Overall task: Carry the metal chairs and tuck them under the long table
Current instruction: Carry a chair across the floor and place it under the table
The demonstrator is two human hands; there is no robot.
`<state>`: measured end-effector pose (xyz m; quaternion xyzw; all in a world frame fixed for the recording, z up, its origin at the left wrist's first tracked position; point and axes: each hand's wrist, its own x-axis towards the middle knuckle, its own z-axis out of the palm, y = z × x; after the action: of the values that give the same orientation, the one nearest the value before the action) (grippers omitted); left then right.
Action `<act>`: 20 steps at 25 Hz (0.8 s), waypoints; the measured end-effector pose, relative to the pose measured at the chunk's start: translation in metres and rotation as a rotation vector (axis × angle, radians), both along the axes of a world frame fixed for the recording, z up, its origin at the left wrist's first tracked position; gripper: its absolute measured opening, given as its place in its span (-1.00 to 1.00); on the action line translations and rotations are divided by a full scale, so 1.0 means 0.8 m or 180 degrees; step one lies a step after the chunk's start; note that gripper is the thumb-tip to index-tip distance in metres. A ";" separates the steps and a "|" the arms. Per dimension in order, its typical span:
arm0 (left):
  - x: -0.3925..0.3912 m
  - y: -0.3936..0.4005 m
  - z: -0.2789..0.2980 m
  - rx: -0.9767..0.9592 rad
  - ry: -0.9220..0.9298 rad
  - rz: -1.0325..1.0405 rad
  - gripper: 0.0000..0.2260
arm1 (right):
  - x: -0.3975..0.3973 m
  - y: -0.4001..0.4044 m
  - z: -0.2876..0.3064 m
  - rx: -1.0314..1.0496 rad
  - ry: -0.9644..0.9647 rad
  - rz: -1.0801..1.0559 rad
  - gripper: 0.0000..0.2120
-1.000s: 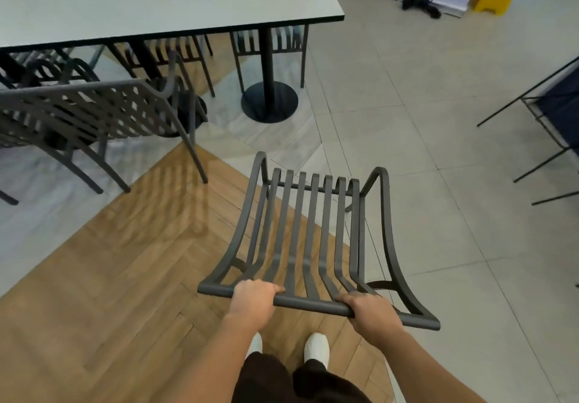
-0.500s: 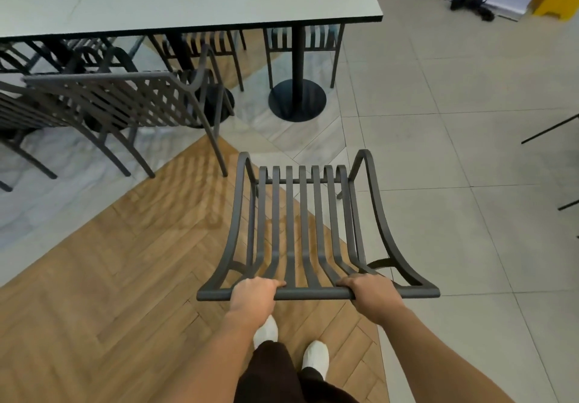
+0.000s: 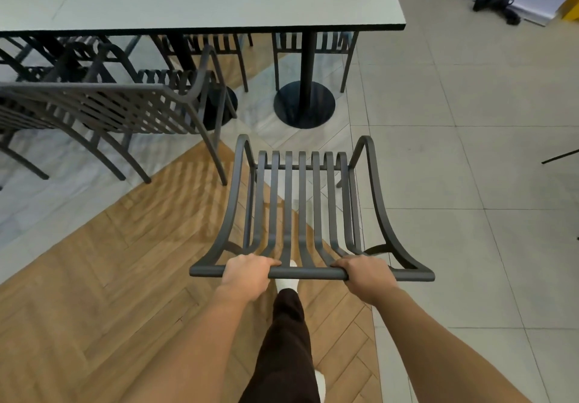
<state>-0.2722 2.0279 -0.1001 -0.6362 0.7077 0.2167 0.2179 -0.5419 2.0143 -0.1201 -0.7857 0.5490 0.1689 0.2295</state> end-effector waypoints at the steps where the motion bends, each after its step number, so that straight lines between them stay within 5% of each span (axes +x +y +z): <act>1: 0.002 -0.022 0.000 -0.0003 -0.0002 -0.0010 -0.50 | 0.001 -0.021 0.000 -0.0009 0.0009 0.0011 -0.64; 20: 0.036 -0.384 -0.006 0.0034 0.0093 -0.0093 -0.52 | 0.033 -0.389 0.005 -0.0005 0.0080 -0.0014 -0.59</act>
<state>-0.2431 1.7206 -0.1048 -0.6214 0.7188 0.2266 0.2140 -0.5151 1.7027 -0.1160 -0.7826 0.5536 0.1778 0.2223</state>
